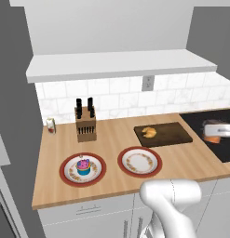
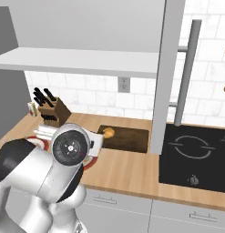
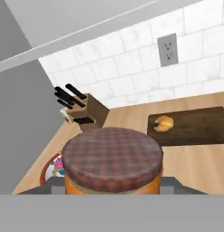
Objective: From the different types of pastries on the counter, select a croissant and place it on the cutting board. Then retrieve a jar of jam from the cabinet and place it alongside the croissant on the cutting board.
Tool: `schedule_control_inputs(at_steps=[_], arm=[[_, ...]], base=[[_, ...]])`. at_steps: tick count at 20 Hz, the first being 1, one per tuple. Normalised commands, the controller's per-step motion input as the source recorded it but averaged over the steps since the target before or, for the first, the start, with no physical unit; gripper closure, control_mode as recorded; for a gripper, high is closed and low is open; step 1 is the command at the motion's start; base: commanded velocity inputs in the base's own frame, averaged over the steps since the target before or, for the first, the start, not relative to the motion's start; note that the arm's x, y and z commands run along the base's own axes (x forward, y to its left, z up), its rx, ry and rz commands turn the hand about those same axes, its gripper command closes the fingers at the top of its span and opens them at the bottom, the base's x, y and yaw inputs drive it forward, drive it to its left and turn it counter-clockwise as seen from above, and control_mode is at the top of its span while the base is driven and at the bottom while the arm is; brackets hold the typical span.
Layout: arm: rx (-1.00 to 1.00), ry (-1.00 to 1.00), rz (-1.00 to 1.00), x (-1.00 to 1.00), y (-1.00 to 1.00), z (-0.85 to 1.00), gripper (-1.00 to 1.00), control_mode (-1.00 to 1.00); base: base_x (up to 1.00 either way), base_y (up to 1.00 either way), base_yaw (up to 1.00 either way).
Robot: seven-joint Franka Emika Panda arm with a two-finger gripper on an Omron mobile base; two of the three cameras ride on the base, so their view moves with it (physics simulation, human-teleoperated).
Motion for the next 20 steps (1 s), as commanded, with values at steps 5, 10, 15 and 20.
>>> schedule_control_inputs(at_steps=[5,10,15,20], arm=[[0.17,-0.15,0.1,-0.28,0.2,-0.98,1.0,-1.0],[0.22,-0.18,0.13,-0.39,0.29,-1.0,1.0,-1.0],[0.18,-0.19,0.14,0.06,0.11,-0.54,1.0,-1.0],[0.03,-0.12,0.07,0.5,0.0,-0.01,1.0,-1.0]], base=[[0.0,0.0,0.0],[0.0,0.0,0.0],[0.0,0.0,0.0],[0.0,0.0,0.0]])
